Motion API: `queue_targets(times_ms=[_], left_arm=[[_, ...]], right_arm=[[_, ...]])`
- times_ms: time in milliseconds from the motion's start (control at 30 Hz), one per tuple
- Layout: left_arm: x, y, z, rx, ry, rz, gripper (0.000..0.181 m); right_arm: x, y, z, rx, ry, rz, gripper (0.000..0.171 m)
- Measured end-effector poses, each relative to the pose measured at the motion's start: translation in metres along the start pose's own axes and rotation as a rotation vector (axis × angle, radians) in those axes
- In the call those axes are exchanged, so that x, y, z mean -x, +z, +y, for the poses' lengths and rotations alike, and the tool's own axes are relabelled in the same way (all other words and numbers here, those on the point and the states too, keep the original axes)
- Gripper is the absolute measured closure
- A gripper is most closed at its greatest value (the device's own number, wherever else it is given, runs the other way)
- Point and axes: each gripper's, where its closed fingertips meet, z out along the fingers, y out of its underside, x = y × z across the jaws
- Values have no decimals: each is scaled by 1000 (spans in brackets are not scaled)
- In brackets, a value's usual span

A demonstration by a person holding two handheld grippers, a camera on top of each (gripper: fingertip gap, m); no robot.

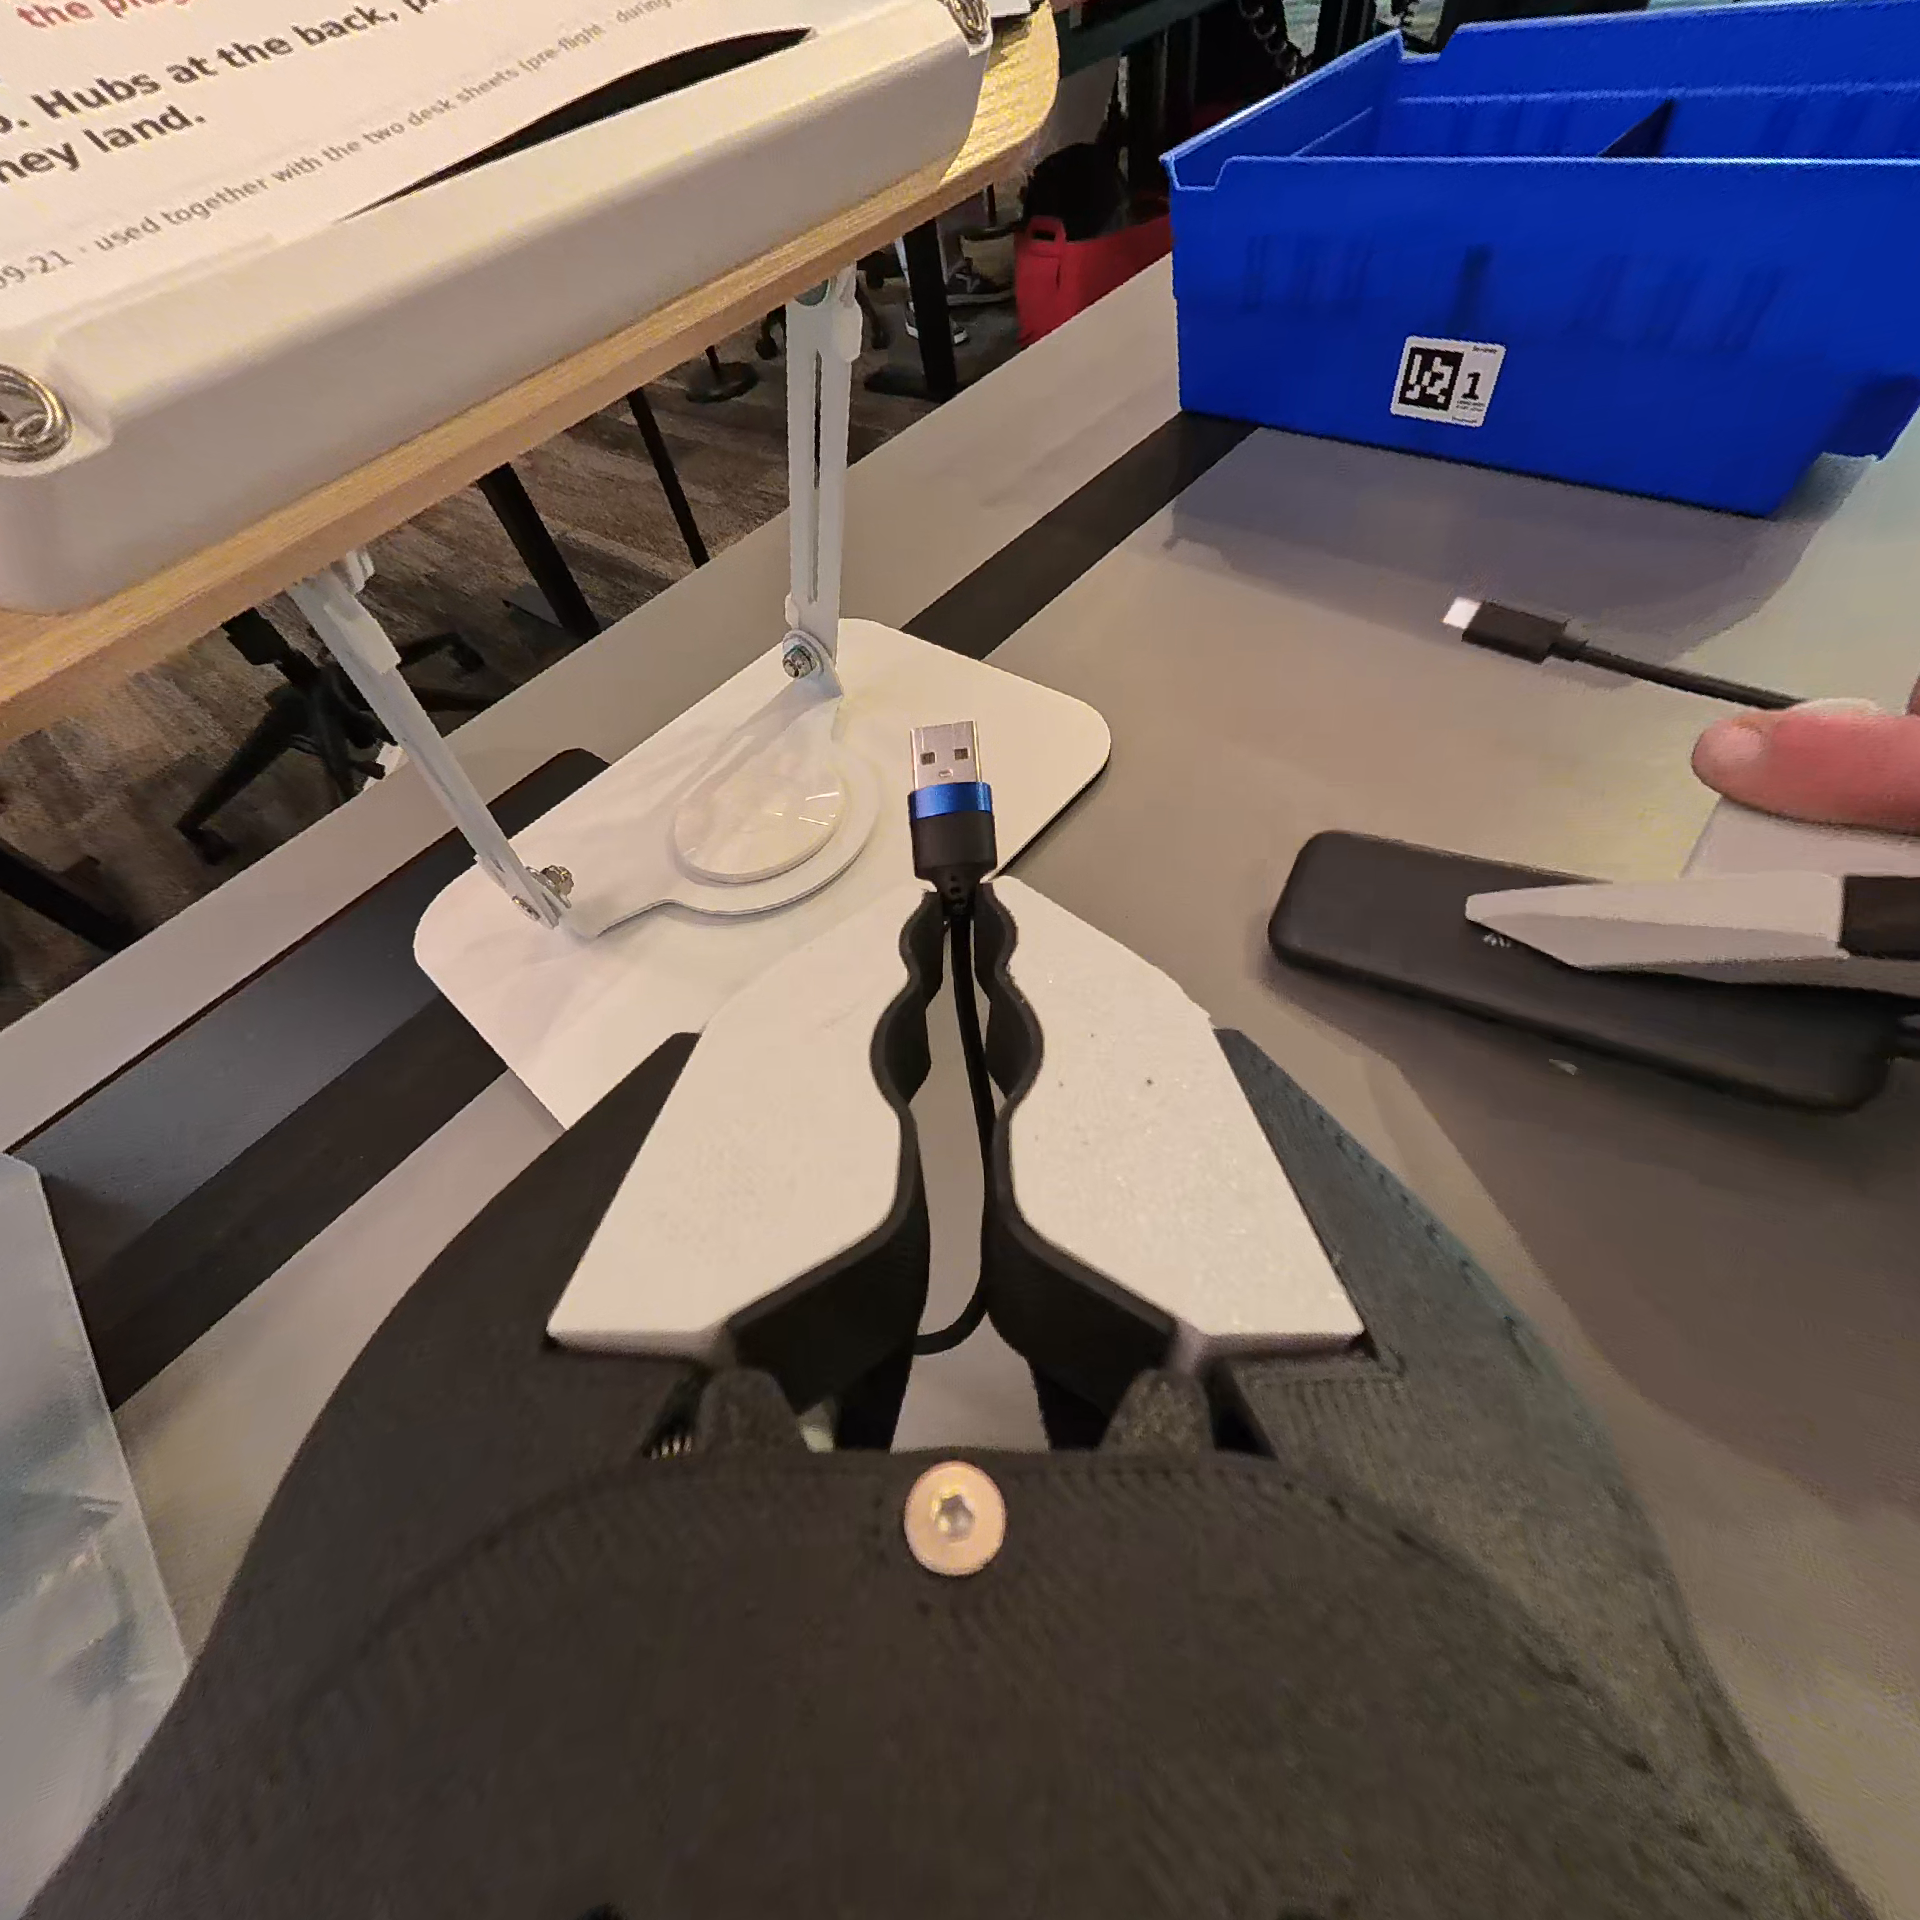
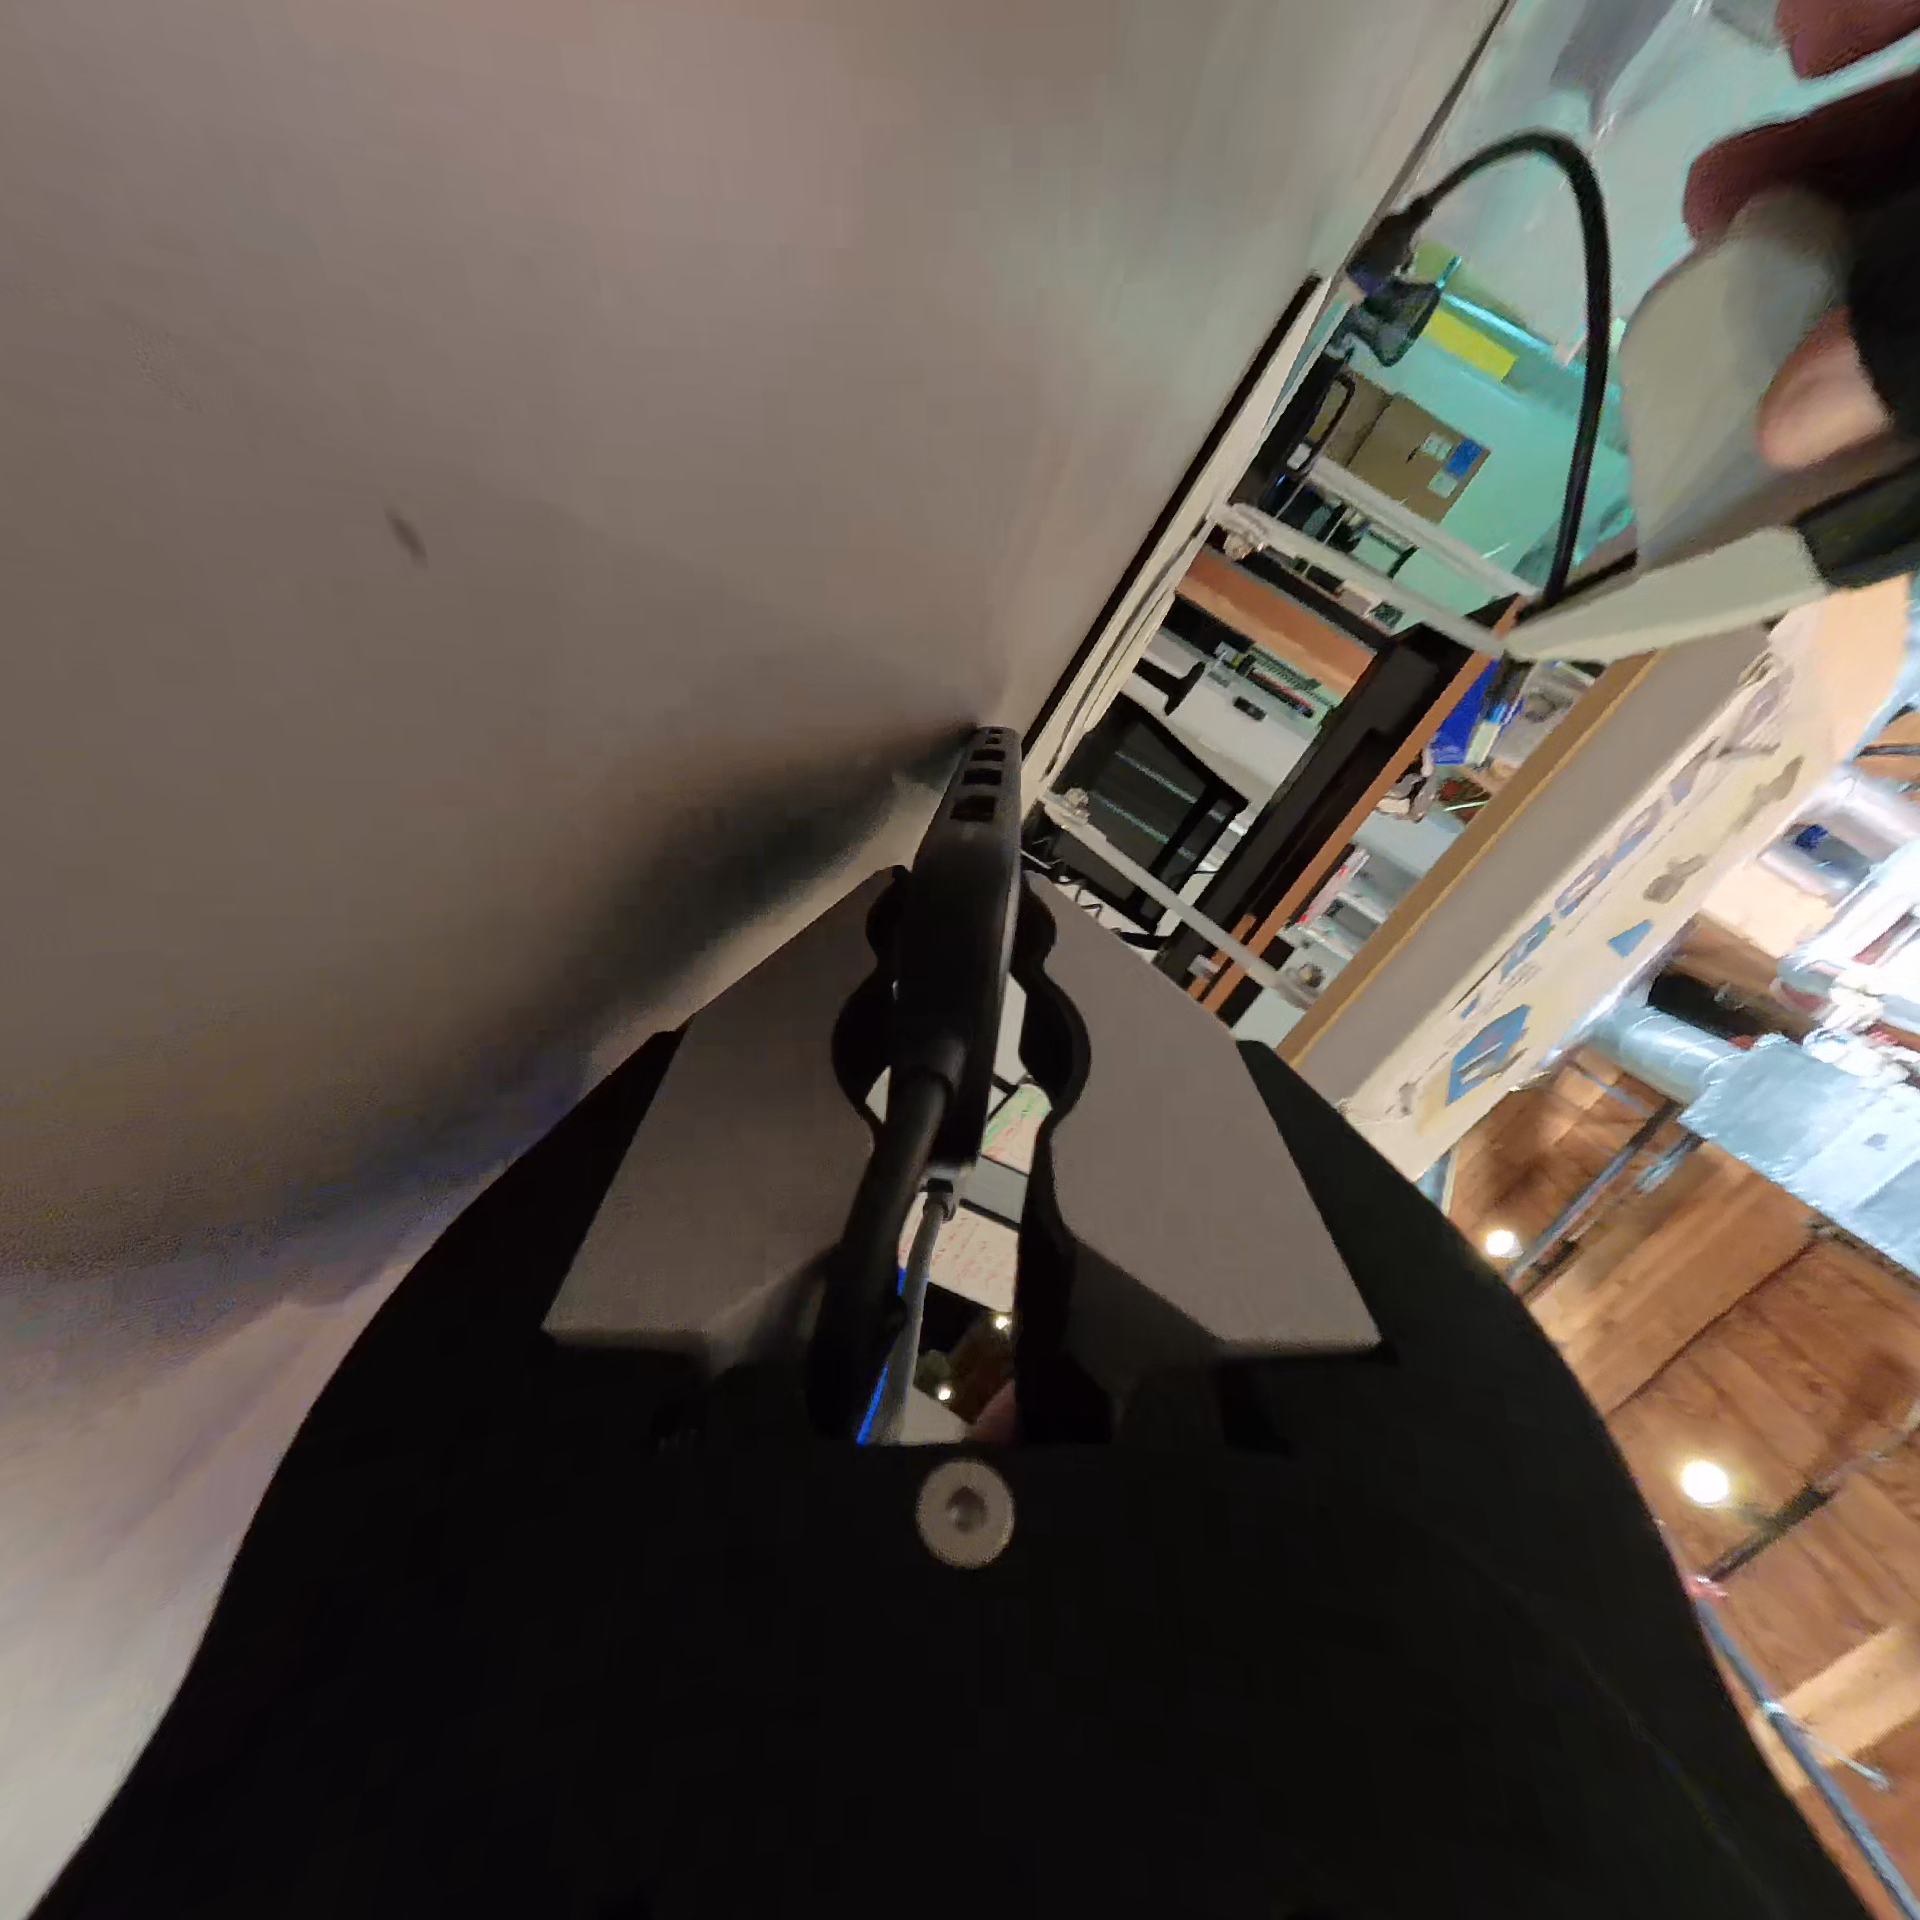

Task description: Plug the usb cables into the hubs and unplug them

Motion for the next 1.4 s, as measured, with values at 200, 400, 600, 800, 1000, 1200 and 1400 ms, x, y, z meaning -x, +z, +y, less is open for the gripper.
queue_targets(times_ms=[200,400,600,800,1000,1200,1400], left_arm=[[-4,0,-1,-9,1,3,175],[-5,1,0,-6,6,4,175],[-5,1,1,-1,13,5,175],[-7,2,1,4,19,14,175],[-7,1,1,5,22,12,175],[-8,0,0,2,27,15,175],[-11,-2,-3,-15,22,38,175]], right_arm=[[-3,-2,-9,-16,-47,43,153],[-4,-8,-8,-1,-103,25,136],[-3,-19,-7,7,-156,-45,120],[4,-33,-2,-8,-191,-202,105],[17,-54,1,-75,-133,-486,87],[24,-71,-9,-157,56,-660,97],[21,-82,-13,-208,292,-735,98]])
